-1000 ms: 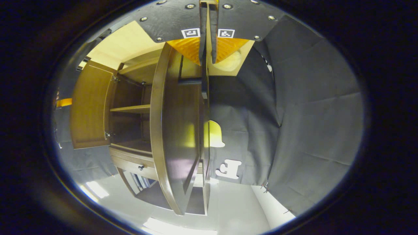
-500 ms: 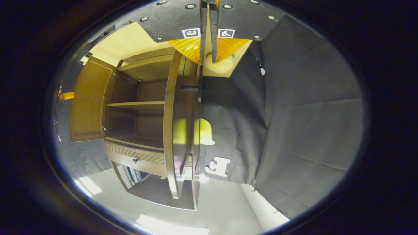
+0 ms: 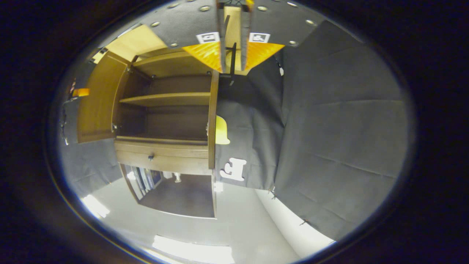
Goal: Open the right door of the double-door shoe cabinet with the right hand, and open the left door with the left hand.
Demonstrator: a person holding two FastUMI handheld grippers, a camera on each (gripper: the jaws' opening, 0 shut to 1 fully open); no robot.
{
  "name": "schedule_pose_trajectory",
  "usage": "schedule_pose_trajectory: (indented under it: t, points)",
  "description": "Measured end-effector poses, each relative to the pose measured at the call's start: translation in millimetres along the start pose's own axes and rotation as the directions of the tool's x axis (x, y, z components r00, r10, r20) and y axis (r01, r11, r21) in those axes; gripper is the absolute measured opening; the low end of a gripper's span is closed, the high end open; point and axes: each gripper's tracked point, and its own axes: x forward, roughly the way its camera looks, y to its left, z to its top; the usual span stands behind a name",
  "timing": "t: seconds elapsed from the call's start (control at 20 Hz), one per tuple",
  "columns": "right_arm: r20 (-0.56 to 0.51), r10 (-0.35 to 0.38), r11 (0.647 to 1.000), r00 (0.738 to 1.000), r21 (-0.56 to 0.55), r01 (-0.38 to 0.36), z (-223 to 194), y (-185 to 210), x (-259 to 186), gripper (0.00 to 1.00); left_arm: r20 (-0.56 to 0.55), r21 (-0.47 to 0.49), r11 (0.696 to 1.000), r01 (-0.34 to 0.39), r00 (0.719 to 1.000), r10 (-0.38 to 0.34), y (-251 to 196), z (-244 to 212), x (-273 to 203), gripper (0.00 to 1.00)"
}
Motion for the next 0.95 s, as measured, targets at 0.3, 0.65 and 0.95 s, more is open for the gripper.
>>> schedule_pose_trajectory:
  t: [0.3,0.65,0.95]
  points:
    - [0.027,0.007,1.0,1.0,-0.005,-0.007,25.1,-2.9,-10.3,0.98,0.031,-0.004,1.0,-0.022,0.999,0.022,-30.1,20.2,3.1,0.4]
    - [0.048,0.012,1.0,0.999,0.002,-0.012,34.7,3.2,-13.0,0.98,-0.001,-0.007,0.998,0.066,0.998,-0.066,-91.6,2.0,19.1,0.4]
    - [0.031,0.016,1.0,0.999,-0.027,-0.015,17.7,10.2,-23.3,0.92,-0.07,-0.008,0.985,0.175,0.982,-0.175,-152.9,-25.1,24.9,0.41]
